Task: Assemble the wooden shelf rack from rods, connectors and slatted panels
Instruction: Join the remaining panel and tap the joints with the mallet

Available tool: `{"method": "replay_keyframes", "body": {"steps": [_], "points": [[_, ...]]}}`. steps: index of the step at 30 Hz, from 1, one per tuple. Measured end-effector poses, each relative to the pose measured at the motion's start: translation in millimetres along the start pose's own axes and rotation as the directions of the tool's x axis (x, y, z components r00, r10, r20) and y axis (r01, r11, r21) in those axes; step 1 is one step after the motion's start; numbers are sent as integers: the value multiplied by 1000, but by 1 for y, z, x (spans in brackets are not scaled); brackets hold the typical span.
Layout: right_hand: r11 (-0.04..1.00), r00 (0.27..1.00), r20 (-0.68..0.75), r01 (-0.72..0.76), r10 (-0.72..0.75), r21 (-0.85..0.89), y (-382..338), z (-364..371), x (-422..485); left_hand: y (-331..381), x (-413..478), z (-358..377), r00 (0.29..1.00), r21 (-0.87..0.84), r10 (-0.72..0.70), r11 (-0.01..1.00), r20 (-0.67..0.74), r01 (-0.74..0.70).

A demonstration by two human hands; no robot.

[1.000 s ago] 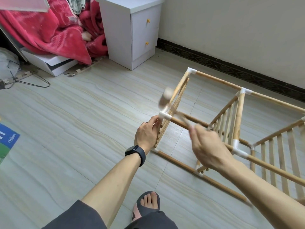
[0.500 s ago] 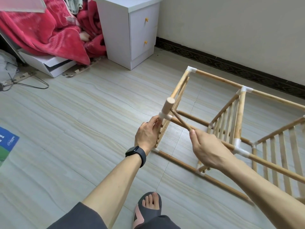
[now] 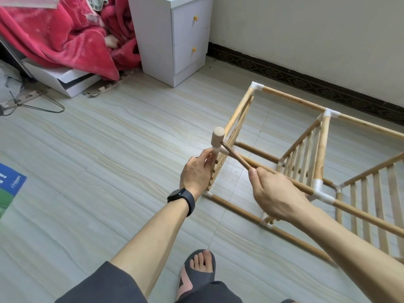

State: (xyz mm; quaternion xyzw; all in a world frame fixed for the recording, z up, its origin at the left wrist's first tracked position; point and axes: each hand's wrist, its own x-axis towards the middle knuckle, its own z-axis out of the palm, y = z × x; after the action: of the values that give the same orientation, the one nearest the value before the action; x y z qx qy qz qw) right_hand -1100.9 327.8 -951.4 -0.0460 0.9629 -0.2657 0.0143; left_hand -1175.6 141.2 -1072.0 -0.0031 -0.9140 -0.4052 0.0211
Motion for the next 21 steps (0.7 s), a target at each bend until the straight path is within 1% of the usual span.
{"method": "replay_keyframes", "body": {"steps": [1,3,4,5,6,7,8,10,11,12,13,14,15,18,21], "points": [[1000,1000,-6,0,0,11,1,1,0,0,-1,0,1000,-5,-1,1000,0,1],[982,988,-138,95,-73,165,0,-3,1,-1,0,1,1000,-22,12,1000,-9,-13],[978,983,-161,117,-89,173,1,-3,1,-1,1,1,1000,-20,14,1000,-7,-14],[990,992,-109,82,-69,116,1,-3,2,-1,1,1,1000,-15,6,1000,-1,-6],[999,999,-20,28,-28,27,0,-4,3,-1,2,1,1000,-10,-3,1000,-1,3],[999,1000,24,-4,5,-40,1,-4,3,-1,2,2,1000,-10,-4,1000,-4,4],[1000,1000,3,4,-4,-31,2,-3,3,-1,2,2,1000,-15,4,1000,-3,-4],[985,987,-138,102,-83,137,-1,-6,2,-3,3,2,1000,-20,19,1000,-5,-19],[979,983,-147,128,-105,157,-2,-4,0,-4,3,2,1000,-12,20,1000,-3,-20],[989,991,-99,106,-95,108,-3,-3,0,-4,3,3,1000,-4,17,1000,-4,-17],[998,998,-14,63,-63,7,-5,-2,0,-4,3,4,1000,-1,16,1000,-12,-16],[996,999,40,11,-7,-85,-3,1,-1,-4,3,5,1000,0,20,1000,-18,-20],[994,998,49,-20,25,-107,-1,1,-2,-3,2,4,999,0,28,1000,-19,-28],[997,998,23,-53,52,53,0,-4,-2,-3,1,0,999,21,42,999,-18,-42],[971,989,-51,-128,141,201,9,-13,-15,-2,0,-8,1000,62,21,998,18,-22]]}}
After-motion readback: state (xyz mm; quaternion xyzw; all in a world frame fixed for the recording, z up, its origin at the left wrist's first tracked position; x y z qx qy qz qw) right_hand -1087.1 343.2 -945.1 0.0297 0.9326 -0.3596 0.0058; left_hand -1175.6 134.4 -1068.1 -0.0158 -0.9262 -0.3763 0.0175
